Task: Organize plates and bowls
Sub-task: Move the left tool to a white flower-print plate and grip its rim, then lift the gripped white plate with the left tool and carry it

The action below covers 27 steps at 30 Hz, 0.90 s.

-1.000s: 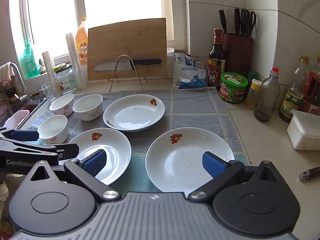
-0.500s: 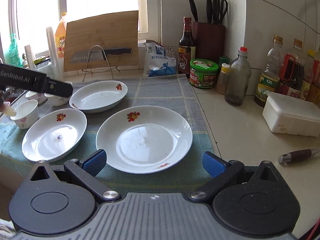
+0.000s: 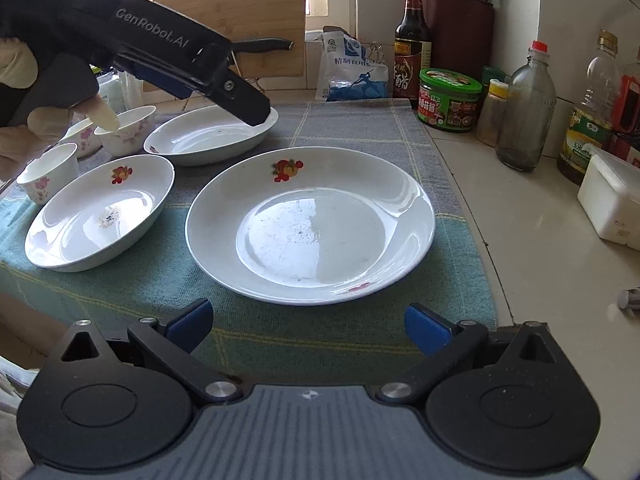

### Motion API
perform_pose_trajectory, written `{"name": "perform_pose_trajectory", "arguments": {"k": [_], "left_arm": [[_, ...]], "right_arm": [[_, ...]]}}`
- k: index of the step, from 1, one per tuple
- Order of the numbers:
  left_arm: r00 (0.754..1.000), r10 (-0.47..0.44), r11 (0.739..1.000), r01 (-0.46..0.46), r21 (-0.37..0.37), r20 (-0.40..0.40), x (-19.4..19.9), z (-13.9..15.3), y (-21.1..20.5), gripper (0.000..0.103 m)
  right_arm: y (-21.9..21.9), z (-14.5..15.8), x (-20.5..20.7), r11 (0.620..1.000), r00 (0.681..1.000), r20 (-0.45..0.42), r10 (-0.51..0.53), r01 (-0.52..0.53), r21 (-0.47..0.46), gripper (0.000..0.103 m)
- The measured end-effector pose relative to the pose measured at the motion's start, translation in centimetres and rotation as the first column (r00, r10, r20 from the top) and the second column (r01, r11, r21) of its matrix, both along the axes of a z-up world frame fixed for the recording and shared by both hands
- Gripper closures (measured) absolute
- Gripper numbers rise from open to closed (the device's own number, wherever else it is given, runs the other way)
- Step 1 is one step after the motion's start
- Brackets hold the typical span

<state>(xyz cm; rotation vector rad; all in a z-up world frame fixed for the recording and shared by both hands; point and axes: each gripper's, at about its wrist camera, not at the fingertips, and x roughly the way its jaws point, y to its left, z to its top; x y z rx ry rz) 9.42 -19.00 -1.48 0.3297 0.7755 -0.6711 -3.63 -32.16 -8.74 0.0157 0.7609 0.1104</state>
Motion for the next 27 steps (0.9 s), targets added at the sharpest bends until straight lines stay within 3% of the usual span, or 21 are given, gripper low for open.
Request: {"name": "perform_pose_trajectory", "arguments": {"k": [7,13,27], "left_arm": [[0.991,-0.107,0.993,0.111,0.049,-0.075,1.6,-1.9,-2.1,0.001],[0.97,-0.22,0.97,0.229,0.084,-0.104,2.5,-2.8,-3.6,0.001],[0.883,-0.364,0.913,0.401,0.073,-0.295,6.5,-5.1,-5.5,0.001]], "right_arm": [[-0.4,-1.3,1.5,1.0,1.0,-0.006,0.003,-0.003,0.018,0.0],[0.0,-1.6,2.5,0.999,1.0,0.001,0.022,-0.022,-0.041,0.0],[-0.2,-1.9,2.5,0.996,0.997,0.033,0.068,-0.065,-0.062,0.0]]}}
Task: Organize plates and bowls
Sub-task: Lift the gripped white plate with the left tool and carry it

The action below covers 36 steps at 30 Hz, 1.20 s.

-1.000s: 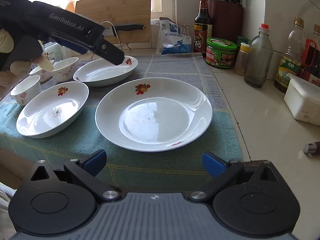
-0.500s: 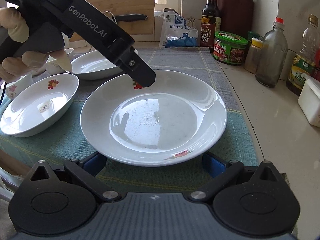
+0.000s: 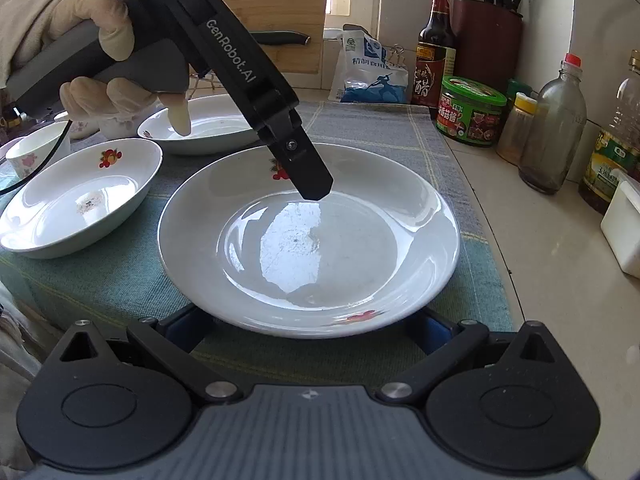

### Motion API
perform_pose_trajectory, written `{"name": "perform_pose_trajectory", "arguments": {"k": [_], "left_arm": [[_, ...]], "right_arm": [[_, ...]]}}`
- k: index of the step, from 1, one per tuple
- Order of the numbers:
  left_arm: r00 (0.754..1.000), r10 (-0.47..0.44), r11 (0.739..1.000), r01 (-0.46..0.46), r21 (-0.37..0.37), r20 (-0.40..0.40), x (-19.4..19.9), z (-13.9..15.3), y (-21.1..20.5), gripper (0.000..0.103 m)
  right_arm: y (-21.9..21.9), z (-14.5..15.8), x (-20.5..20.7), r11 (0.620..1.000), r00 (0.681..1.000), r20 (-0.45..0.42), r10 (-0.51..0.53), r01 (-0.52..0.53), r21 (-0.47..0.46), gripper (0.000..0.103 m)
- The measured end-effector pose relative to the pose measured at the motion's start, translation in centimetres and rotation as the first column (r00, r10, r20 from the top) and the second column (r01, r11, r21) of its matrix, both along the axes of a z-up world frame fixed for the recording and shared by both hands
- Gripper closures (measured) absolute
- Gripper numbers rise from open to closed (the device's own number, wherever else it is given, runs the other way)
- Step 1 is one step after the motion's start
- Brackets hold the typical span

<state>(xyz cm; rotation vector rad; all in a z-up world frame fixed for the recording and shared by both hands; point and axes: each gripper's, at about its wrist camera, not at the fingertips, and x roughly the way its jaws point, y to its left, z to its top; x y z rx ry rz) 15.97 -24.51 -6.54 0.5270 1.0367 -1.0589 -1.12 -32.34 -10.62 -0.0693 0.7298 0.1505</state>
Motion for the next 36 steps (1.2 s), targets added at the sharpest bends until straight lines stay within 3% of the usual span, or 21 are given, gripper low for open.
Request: {"name": "perform_pose_trajectory", "arguments": {"k": [12,36], "left_arm": [[0.972,-0.167,0.98,0.182,0.084,-0.163,2.1,-1.8,-1.8,0.006],[0.956,-0.205,0.969,0.228,0.094,-0.21,3.2,-2.2,-3.0,0.008]], "right_arm": [[0.1,0.0,0.2,1.0,1.0,0.001,0.013,-0.013,0.0,0.0],[0.1,0.5,1.5,1.0,0.994,-0.107,0.026,-0.027,-0.009,0.0]]}}
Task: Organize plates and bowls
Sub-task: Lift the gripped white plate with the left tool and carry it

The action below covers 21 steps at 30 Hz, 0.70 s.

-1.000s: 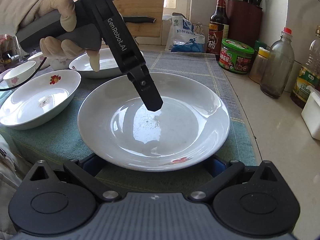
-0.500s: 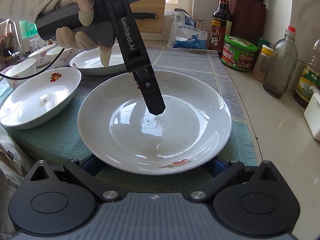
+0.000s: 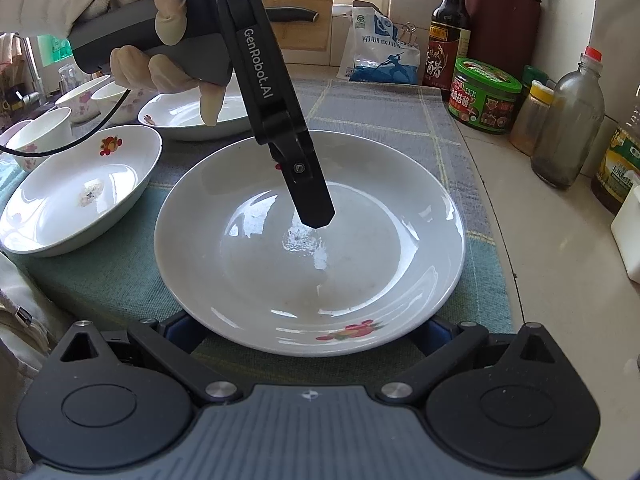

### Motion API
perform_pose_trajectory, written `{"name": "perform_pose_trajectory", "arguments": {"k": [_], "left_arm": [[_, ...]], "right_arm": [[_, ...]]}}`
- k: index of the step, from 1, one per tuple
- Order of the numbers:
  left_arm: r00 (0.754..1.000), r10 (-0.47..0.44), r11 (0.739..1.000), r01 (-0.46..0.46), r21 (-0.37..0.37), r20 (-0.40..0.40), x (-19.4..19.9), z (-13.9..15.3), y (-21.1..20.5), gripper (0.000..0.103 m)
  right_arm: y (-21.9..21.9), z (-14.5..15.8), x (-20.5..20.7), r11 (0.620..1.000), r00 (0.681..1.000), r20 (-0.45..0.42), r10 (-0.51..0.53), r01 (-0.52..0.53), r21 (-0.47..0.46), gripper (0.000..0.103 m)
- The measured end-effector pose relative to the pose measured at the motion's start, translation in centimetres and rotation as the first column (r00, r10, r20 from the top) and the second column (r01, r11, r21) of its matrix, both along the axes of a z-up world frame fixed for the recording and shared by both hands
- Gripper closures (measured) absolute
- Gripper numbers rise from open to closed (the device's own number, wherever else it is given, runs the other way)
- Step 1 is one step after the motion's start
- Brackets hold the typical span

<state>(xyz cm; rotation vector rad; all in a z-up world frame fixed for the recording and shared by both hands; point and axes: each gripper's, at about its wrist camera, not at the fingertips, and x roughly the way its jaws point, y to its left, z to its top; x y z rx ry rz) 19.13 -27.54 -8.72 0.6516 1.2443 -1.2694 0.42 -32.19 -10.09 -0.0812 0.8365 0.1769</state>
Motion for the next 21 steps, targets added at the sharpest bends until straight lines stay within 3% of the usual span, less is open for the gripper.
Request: {"name": "perform_pose_trajectory", "arguments": {"k": [10,21], "left_arm": [[1.0,0.017,0.999,-0.016,-0.038,0.012,1.1,1.5,0.4,0.008],[0.998,0.048,0.995,-0.043,-0.092,0.044,4.9,2.5,-1.3,0.008]], "right_arm": [[-0.6,0.9,0.9,1.0,1.0,0.005,0.016,-0.016,-0.009,0.0],[-2.8,1.3,5.0,0.998,0.999,0.038,0.033,-0.031,-0.054,0.0]]}}
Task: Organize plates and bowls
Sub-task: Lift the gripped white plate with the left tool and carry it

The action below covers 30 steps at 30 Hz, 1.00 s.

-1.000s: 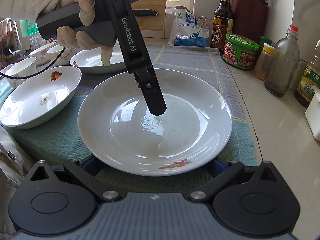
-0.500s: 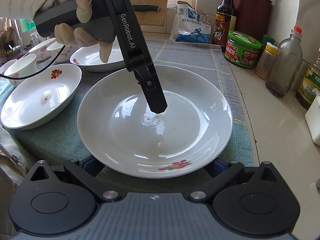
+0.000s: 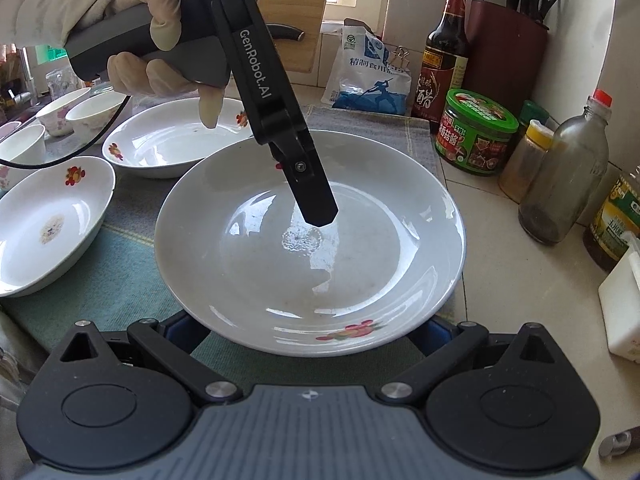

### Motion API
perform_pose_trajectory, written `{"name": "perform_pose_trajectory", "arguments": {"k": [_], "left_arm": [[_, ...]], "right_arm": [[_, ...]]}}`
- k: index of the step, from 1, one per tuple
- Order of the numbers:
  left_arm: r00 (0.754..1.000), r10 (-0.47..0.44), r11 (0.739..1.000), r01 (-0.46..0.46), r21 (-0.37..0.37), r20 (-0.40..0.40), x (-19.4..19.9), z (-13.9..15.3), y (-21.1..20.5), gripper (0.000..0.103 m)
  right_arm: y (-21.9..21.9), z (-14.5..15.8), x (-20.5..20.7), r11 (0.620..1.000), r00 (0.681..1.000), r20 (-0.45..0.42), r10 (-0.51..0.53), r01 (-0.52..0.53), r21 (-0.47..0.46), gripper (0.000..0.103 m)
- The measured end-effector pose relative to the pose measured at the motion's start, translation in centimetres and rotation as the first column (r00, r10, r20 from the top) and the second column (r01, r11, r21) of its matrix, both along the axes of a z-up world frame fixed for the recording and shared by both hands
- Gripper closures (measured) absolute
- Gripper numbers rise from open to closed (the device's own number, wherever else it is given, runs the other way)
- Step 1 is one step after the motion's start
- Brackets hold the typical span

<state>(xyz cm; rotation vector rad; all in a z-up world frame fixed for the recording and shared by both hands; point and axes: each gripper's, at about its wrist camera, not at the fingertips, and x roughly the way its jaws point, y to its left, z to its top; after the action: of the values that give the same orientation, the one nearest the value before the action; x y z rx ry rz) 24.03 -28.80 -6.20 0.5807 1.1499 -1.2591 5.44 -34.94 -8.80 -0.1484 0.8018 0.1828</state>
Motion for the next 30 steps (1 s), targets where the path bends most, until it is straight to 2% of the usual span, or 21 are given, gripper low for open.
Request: {"name": "perform_pose_trajectory", "arguments": {"k": [15,30], "left_arm": [[1.0,0.021,0.999,-0.02,-0.027,0.014,4.2,-1.7,-3.1,0.008],[0.999,0.039,0.999,-0.038,-0.038,0.016,5.1,-2.7,-4.3,0.008]], "right_arm": [[-3.0,-1.6,4.4,1.0,1.0,-0.01,-0.024,0.024,0.012,0.0],[-3.5,-2.1,5.2,0.998,0.999,-0.028,-0.045,0.046,0.03,0.0]]}}
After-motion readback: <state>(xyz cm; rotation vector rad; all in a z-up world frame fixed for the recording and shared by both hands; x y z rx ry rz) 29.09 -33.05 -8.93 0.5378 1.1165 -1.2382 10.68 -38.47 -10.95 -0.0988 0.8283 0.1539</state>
